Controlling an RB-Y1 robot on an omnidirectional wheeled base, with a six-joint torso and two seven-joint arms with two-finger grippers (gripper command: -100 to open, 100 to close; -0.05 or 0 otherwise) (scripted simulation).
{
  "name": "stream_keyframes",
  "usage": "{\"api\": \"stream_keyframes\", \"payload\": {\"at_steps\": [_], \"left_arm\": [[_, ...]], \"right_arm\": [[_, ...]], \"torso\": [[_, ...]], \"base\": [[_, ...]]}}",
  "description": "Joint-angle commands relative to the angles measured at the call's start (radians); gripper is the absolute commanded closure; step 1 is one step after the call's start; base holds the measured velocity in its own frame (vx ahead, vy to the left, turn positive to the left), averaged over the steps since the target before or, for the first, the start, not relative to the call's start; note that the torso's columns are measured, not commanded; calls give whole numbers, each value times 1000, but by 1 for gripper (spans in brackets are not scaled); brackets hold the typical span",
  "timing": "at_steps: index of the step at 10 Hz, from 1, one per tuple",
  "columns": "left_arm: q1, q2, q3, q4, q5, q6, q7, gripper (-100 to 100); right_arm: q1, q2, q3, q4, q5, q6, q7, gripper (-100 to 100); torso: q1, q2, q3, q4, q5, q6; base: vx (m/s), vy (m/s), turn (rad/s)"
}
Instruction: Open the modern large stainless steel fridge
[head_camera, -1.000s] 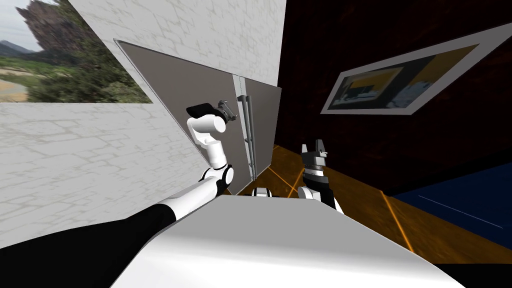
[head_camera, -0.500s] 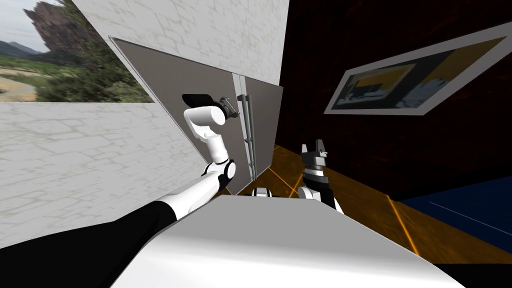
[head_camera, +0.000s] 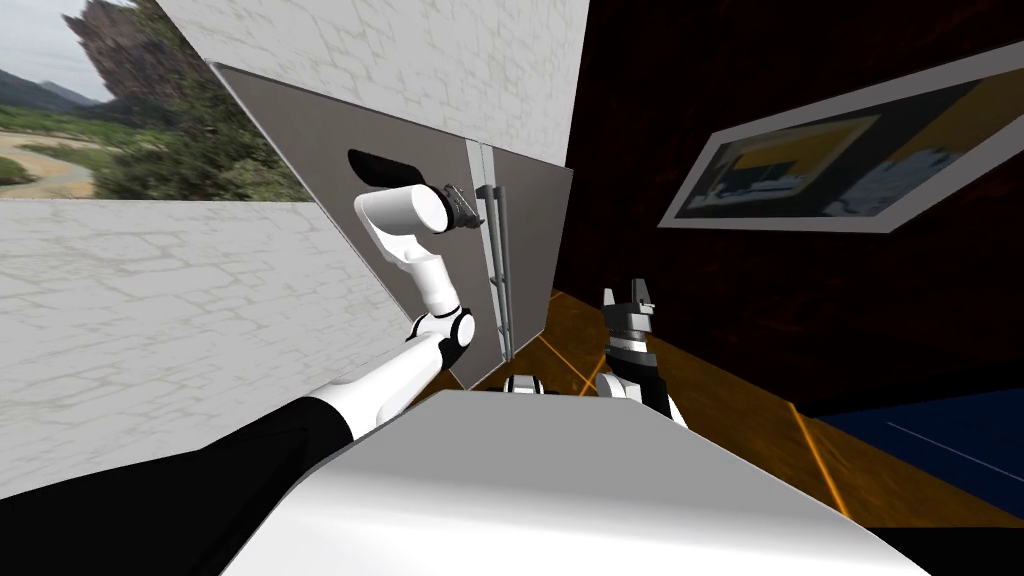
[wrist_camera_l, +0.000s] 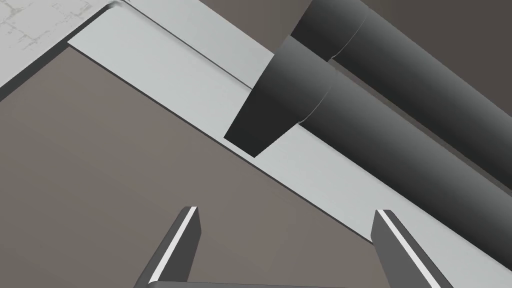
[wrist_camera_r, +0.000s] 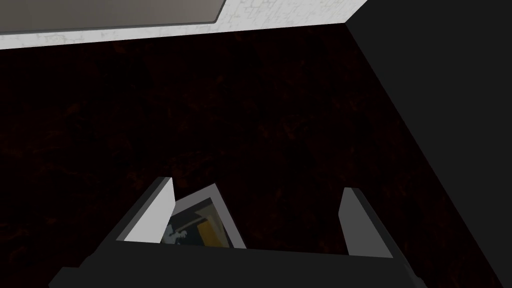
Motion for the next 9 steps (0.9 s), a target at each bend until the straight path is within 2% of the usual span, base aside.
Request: {"api": "stream_keyframes", "payload": {"at_steps": [1, 2, 3, 4, 5, 6, 7, 9], "left_arm": [[-67, -7, 14, 20, 12, 57, 31, -100], [-93, -11, 22, 35, 16, 103, 52, -100], [-117, -11, 22, 35, 16, 114, 52, -100], [-119, -11, 22, 35, 16, 114, 52, -100], [-148, -13, 30, 49, 19, 168, 71, -100], [-168, -13, 30, 49, 19, 168, 71, -100], [-195, -14, 38, 62, 22, 217, 90, -100], [-213, -14, 38, 62, 22, 220, 90, -100]], "right_arm": [[0, 0, 0, 0, 0, 0, 0, 0], [0, 0, 0, 0, 0, 0, 0, 0], [0, 0, 0, 0, 0, 0, 0, 0], [0, 0, 0, 0, 0, 0, 0, 0], [0, 0, 0, 0, 0, 0, 0, 0], [0, 0, 0, 0, 0, 0, 0, 0], [0, 0, 0, 0, 0, 0, 0, 0], [0, 0, 0, 0, 0, 0, 0, 0]], "torso": [[-2, 0, 0, 0, 0, 0], [-4, 0, 0, 1, -1, 1], [-6, 1, 1, 1, -1, 1], [-8, 2, 2, 2, -2, 3], [-8, 1, 0, 2, -4, 3], [-10, 0, -1, 2, -5, 3], [-13, 0, -1, 4, -7, 4], [-17, 5, 3, 4, -8, 5]], "base": [[13, -17, 47], [16, -33, 68], [15, -31, 55], [7, -7, 13], [22, -14, 47], [12, -21, 45], [1, -37, 58], [13, -19, 15]]}}
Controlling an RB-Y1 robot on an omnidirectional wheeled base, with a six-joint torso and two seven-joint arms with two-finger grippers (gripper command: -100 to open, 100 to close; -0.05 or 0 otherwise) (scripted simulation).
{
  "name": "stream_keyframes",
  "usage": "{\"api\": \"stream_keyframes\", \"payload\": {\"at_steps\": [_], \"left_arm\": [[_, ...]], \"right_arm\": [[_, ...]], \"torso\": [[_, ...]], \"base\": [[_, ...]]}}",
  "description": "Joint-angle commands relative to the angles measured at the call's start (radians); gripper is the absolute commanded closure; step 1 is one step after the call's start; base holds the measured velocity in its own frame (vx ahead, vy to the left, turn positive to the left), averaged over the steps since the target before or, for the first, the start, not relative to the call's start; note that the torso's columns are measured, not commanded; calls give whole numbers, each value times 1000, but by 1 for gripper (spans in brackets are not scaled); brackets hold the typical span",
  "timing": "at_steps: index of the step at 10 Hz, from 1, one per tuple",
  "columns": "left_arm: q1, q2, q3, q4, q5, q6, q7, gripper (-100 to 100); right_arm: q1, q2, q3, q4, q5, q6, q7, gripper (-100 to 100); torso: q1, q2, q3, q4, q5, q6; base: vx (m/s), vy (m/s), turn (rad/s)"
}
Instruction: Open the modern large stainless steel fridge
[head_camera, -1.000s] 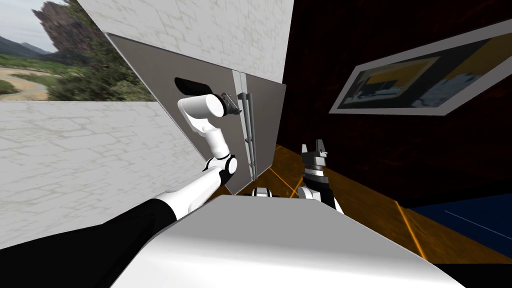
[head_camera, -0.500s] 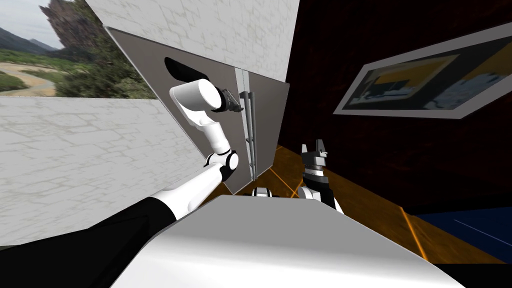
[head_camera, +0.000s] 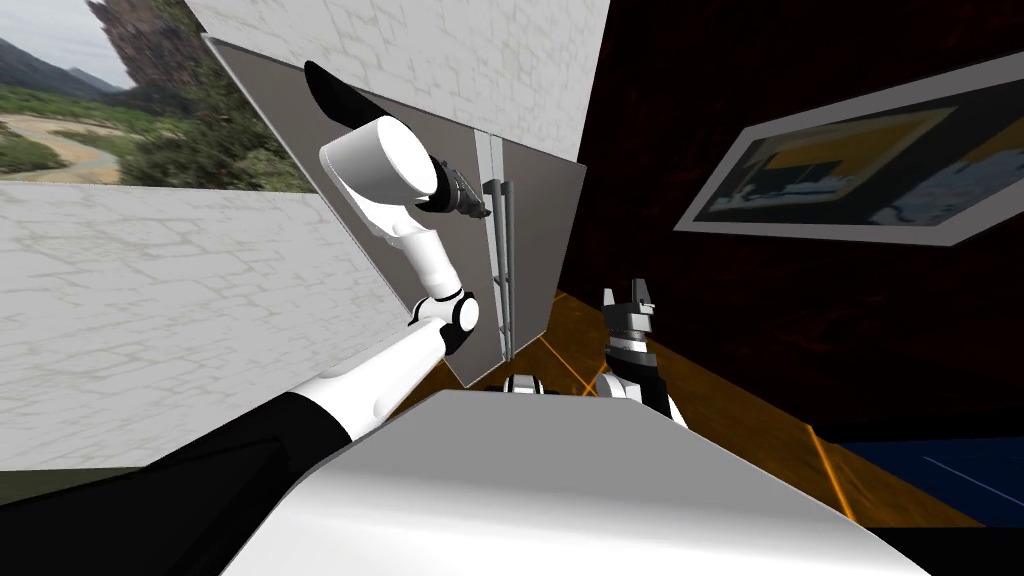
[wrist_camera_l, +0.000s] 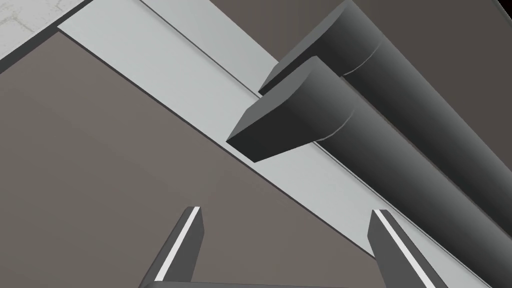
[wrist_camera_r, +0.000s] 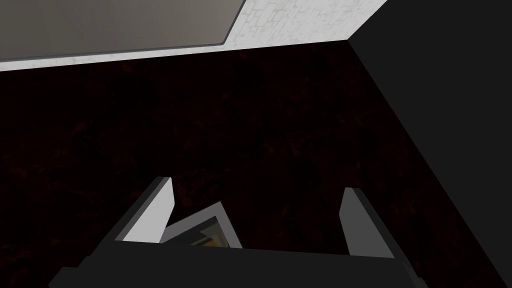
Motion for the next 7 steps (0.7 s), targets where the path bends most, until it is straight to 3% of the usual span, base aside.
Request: {"api": "stream_keyframes", "payload": {"at_steps": [1, 3, 5, 6, 7], "left_arm": [[-59, -6, 9, 17, 12, 41, 30, -100], [-69, -6, 9, 17, 12, 41, 30, -100], [-134, -3, 21, 36, 17, 130, 59, -100], [-140, -3, 21, 36, 17, 130, 59, -100], [-169, 0, 26, 43, 19, 170, 71, -100]], "right_arm": [[0, 0, 0, 0, 0, 0, 0, 0], [0, 0, 0, 0, 0, 0, 0, 0], [0, 0, 0, 0, 0, 0, 0, 0], [0, 0, 0, 0, 0, 0, 0, 0], [0, 0, 0, 0, 0, 0, 0, 0]], "torso": [[-1, 1, 0, 1, -2, 0], [-3, 3, 2, 1, -3, 0], [-6, 2, 1, 2, -5, -1], [-7, 4, 4, 2, -5, -1], [-8, 6, 5, 3, -6, 0]], "base": [[10, -18, 48], [13, -11, 17], [4, -30, 55], [26, -26, 43], [34, -15, 27]]}}
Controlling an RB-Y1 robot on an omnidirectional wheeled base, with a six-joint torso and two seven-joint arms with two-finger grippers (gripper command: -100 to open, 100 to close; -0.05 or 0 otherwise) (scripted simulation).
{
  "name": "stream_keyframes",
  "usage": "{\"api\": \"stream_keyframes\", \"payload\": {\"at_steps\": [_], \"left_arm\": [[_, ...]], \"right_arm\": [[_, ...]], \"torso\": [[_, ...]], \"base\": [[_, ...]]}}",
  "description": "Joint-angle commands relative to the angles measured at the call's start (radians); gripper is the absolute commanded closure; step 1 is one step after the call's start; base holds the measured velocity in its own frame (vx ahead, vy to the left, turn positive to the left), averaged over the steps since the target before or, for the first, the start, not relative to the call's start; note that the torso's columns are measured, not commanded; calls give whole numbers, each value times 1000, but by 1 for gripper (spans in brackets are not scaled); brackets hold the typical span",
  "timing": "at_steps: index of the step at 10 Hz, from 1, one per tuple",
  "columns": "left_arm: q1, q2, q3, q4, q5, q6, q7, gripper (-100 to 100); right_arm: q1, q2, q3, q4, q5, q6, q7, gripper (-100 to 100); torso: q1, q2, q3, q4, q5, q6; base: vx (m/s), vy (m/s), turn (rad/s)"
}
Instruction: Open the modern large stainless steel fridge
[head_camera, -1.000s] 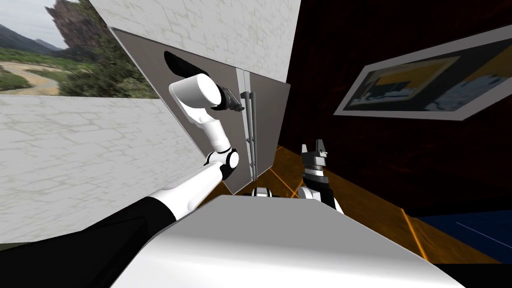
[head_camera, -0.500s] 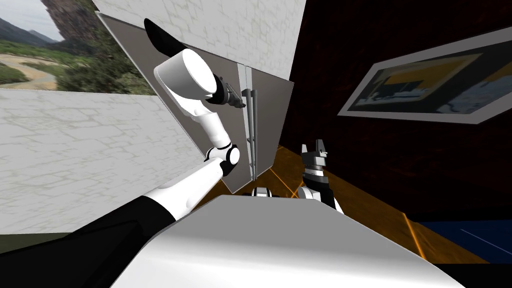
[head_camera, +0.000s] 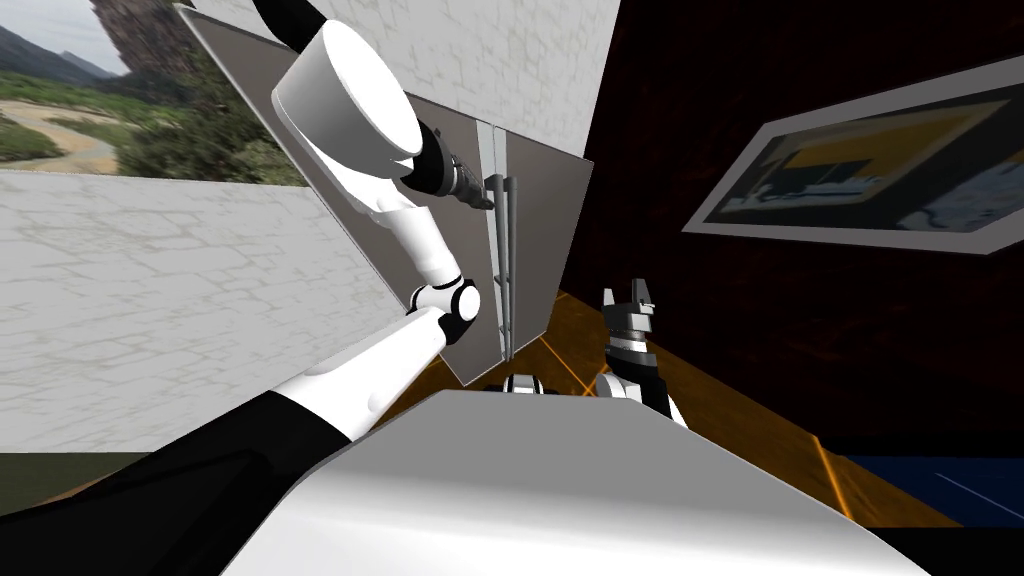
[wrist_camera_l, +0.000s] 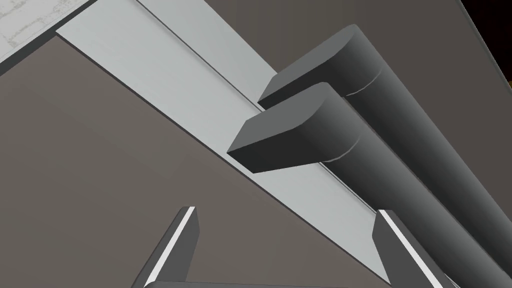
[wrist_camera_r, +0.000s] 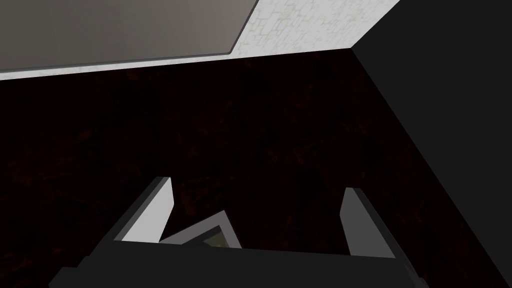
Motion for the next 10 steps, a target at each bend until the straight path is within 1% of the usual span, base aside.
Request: {"api": "stream_keyframes", "payload": {"at_steps": [1, 2, 4, 5, 6, 7, 8, 9, 10], "left_arm": [[-66, -4, 5, 3, 12, 70, 27, -100], [-66, -4, 5, 3, 12, 70, 27, -100], [-95, 1, 10, 10, 14, 131, 39, -100], [-101, 3, 11, 11, 15, 147, 41, -100], [-90, 16, 20, 13, 9, 137, 34, -100], [-65, 16, 40, 15, 8, 111, 39, -100], [-58, 15, 45, 16, 8, 102, 41, -100], [-61, 13, 37, 16, 5, 121, 40, -100], [-89, 21, 22, 13, 7, 142, 34, 100]], "right_arm": [[0, 0, 0, 0, 0, 0, 0, 0], [0, 0, 0, 0, 0, 0, 0, 0], [0, 0, 0, 0, 0, 0, 0, 0], [0, 0, 0, 0, 0, 0, 0, 0], [0, 0, 0, 0, 0, 0, 0, 0], [0, 0, 0, 0, 0, 0, 0, 0], [0, 0, 0, 0, 0, 0, 0, 0], [0, 0, 0, 0, 0, 0, 0, 0], [0, 0, 0, 0, 0, 0, 0, 0]], "torso": [[-1, 2, 1, 1, -1, 0], [-2, 4, 3, 0, -1, -1], [-3, 5, 5, 0, -1, 0], [-2, 6, 6, -1, 0, -1], [-1, 7, 7, -1, 0, -2], [4, 8, 8, -2, 3, -5], [15, 4, 5, -3, 8, -8], [23, 0, 2, -3, 12, -11], [25, 0, 2, -4, 14, -14]], "base": [[26, -25, 46], [9, -20, 20], [4, -12, 12], [12, -16, 23], [-2, 15, 76], [19, 89, 73], [39, 114, -8], [0, 52, 2], [-49, -82, -20]]}}
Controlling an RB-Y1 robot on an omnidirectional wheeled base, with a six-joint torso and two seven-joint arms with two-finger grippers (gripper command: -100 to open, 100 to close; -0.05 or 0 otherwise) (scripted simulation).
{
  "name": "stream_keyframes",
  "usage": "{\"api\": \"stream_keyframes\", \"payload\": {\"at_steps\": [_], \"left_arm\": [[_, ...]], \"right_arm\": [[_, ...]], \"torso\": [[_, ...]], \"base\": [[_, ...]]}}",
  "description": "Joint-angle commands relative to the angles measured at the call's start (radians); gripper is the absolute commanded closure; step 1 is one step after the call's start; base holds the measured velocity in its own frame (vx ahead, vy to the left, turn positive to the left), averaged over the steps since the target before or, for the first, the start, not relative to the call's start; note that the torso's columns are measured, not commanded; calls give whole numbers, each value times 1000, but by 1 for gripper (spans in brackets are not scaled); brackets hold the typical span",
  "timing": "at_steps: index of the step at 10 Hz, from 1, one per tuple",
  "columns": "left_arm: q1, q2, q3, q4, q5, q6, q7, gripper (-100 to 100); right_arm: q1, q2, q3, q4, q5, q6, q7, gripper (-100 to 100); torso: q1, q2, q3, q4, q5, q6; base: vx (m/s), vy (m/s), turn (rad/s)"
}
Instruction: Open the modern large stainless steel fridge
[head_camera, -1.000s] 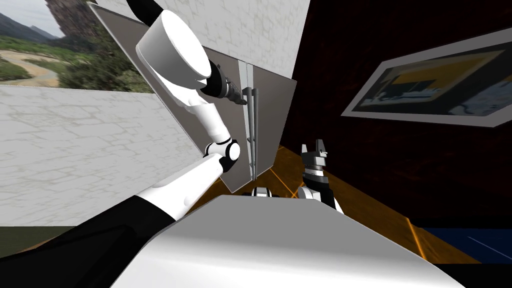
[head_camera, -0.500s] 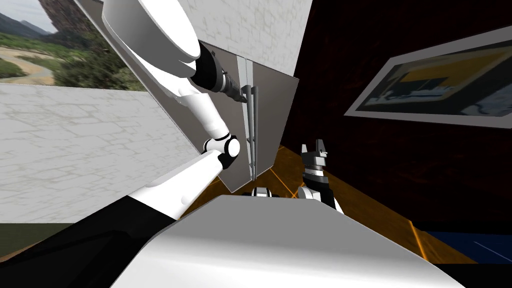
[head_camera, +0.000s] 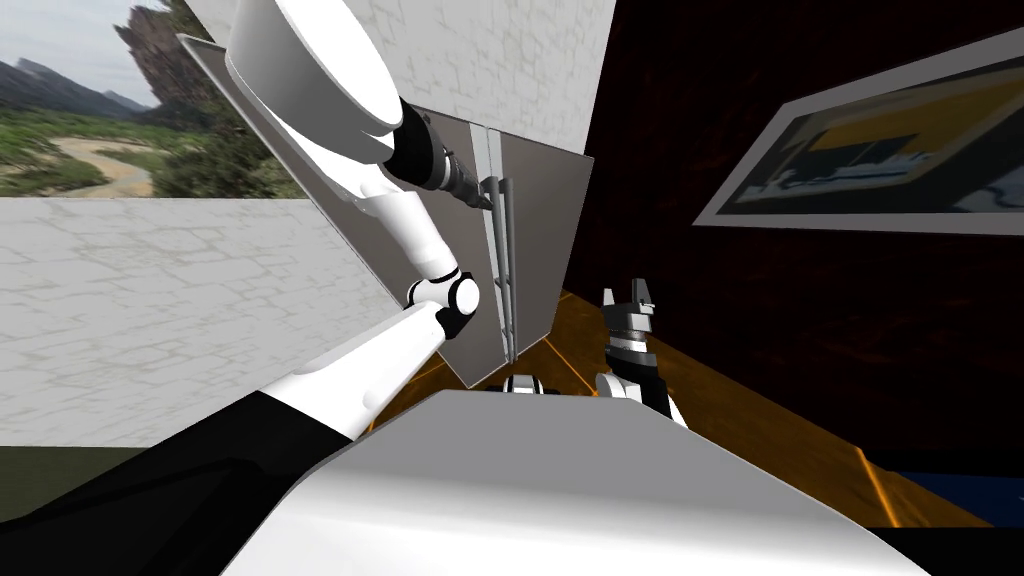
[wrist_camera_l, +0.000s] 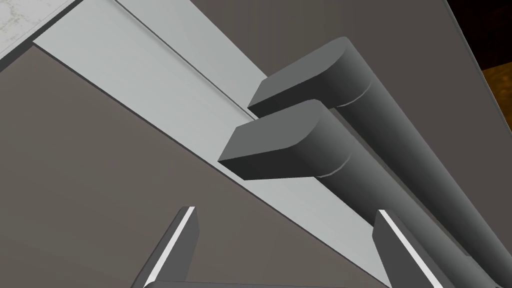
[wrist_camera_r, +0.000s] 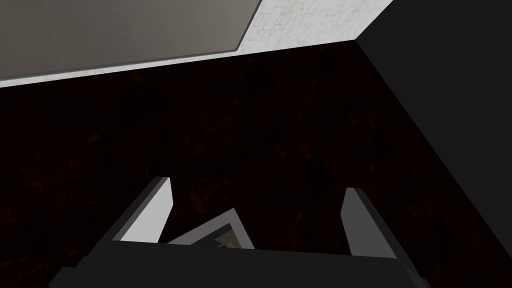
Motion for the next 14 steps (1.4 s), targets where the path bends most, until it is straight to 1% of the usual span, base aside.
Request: {"api": "stream_keyframes", "payload": {"at_steps": [1, 2, 4, 5, 6, 7, 8, 12, 13, 14], "left_arm": [[-13, 6, -6, 3, 3, 13, -5, 100], [-8, 14, -11, 9, -15, 13, -2, 100], [-2, 32, -19, 20, -52, -4, 8, 100], [-2, 32, -19, 20, -52, -4, 8, 100], [1, 41, -23, 25, -70, -12, 14, 100], [4, 50, -27, 30, -88, -21, 19, 100], [7, 59, -30, 36, -107, -29, 24, 100], [19, 94, -46, 57, -180, -64, 45, 100], [19, 86, -45, 41, -170, -47, 42, 100], [22, 85, -45, 44, -169, -78, 42, -100]], "right_arm": [[0, 0, 0, 0, 0, 0, 0, 0], [0, 0, 0, 0, 0, 0, 0, 0], [0, 0, 0, 0, 0, 0, 0, 0], [0, 1, 1, 0, 0, 0, 0, 0], [0, 0, 0, 0, 0, 0, 0, 0], [0, 1, 1, 0, 0, 0, 0, 0], [0, 1, 1, 0, 0, 0, 0, 0], [0, 1, 1, 0, 0, 0, 0, 0], [0, 1, 1, 0, 0, 0, 0, 0], [0, 0, 0, 0, 0, 0, 0, 0]], "torso": [[-5, 3, 2, 2, -2, 0], [-1, 3, 2, 3, -1, 0], [-5, 10, 8, 2, -1, -1], [-8, 11, 10, 3, -3, 1], [-6, 12, 10, 3, -4, 4], [-2, 12, 11, 4, -1, 0], [3, 13, 11, 4, 2, -3], [8, 14, 12, 5, 4, -4], [9, 13, 11, 4, 4, -4], [17, 8, 9, 3, 6, -4]], "base": [[-44, -52, 24], [-67, -126, 87], [-93, -276, 154], [-113, -257, 67], [-108, -211, 29], [-114, -255, 96], [-155, -334, 135], [-161, -337, 126], [-70, -148, 34], [10, -8, -30]]}}
